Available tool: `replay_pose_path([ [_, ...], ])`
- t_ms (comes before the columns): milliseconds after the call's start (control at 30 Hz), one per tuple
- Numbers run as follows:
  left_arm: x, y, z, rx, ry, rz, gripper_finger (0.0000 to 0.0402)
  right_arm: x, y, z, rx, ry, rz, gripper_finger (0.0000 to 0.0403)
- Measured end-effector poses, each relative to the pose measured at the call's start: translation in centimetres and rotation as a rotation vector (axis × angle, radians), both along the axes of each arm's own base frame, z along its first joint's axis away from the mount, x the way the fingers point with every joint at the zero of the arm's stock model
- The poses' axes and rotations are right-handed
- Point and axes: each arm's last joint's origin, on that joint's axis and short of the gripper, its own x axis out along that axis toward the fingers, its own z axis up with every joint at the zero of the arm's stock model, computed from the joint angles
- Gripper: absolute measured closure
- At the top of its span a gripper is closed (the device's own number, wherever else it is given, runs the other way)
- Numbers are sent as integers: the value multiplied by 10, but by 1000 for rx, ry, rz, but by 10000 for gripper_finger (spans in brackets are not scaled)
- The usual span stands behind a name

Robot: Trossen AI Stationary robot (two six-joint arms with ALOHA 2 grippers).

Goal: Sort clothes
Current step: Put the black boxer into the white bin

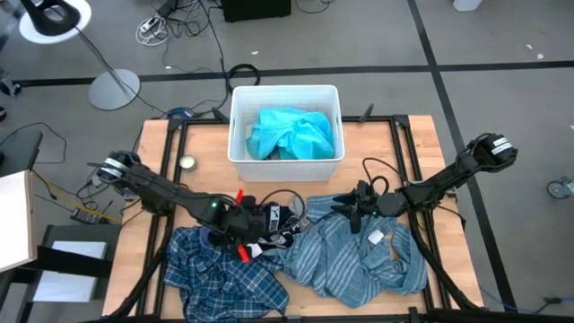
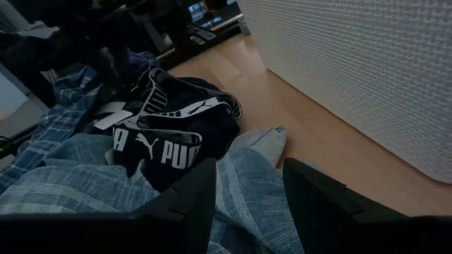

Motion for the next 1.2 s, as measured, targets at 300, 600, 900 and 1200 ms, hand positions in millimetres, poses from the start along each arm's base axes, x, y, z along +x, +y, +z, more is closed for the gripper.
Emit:
replay_pose_path([
  [300, 2, 4, -19, 113, 110, -16, 279, 0, 0, 0, -1, 1, 0, 237],
  [600, 2, 4, -36, 128, 231, -15, 282, 0, 0, 0, -10, 2, 2, 237],
  [900, 6, 3, -52, 117, 277, 51, 299, 0, 0, 0, -10, 2, 2, 237],
  [1200, 8, 3, -27, 141, 287, 79, 397, 0, 0, 0, -9, 2, 1, 237],
])
